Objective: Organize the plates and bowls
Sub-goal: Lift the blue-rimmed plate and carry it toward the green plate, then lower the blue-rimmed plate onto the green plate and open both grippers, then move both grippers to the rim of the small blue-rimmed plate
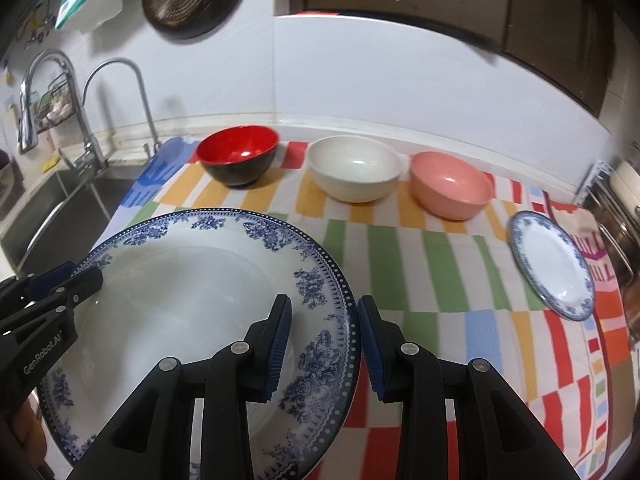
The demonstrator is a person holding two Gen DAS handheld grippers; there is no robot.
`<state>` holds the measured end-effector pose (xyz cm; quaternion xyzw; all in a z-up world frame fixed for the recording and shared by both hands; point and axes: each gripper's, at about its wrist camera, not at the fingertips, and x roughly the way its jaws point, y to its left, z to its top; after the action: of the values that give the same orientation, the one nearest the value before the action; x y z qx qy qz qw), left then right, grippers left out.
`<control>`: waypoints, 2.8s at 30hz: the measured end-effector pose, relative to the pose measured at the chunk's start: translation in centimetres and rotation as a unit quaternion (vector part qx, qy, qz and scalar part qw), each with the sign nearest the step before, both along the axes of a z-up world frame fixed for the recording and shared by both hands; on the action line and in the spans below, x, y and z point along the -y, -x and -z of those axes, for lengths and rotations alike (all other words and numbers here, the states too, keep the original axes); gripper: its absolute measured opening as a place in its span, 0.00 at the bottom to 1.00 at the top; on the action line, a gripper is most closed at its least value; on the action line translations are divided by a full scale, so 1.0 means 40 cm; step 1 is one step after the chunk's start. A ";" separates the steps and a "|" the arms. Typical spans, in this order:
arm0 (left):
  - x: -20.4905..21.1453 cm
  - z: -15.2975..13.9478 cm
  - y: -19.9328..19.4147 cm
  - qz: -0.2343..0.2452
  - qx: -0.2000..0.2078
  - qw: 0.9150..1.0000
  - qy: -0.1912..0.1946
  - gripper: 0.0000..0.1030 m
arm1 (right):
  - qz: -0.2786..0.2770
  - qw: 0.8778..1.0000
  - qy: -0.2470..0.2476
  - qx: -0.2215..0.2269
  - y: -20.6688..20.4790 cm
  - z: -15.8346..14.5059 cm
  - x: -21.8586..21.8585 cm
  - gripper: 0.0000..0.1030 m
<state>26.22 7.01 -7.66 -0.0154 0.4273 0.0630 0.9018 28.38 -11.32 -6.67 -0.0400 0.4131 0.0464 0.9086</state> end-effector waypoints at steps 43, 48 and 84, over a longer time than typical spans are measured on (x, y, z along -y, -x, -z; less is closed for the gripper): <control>-0.025 0.066 -0.010 -0.008 -0.033 0.999 0.002 0.45 | -0.014 0.999 -0.014 -0.048 -0.027 0.098 -0.040 0.40; 0.023 0.025 -0.005 0.016 -0.011 1.000 -0.007 0.53 | -0.003 1.000 -0.008 0.000 0.003 0.051 -0.007 0.59; 0.625 -0.182 -0.106 0.240 0.082 0.967 0.024 0.57 | 0.205 0.977 0.016 0.059 0.100 -0.123 0.545 0.68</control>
<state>30.46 -17.98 -0.37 0.0608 0.3441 -0.1669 0.9220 24.37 -33.13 -1.74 0.0282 0.3586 -0.1499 0.9209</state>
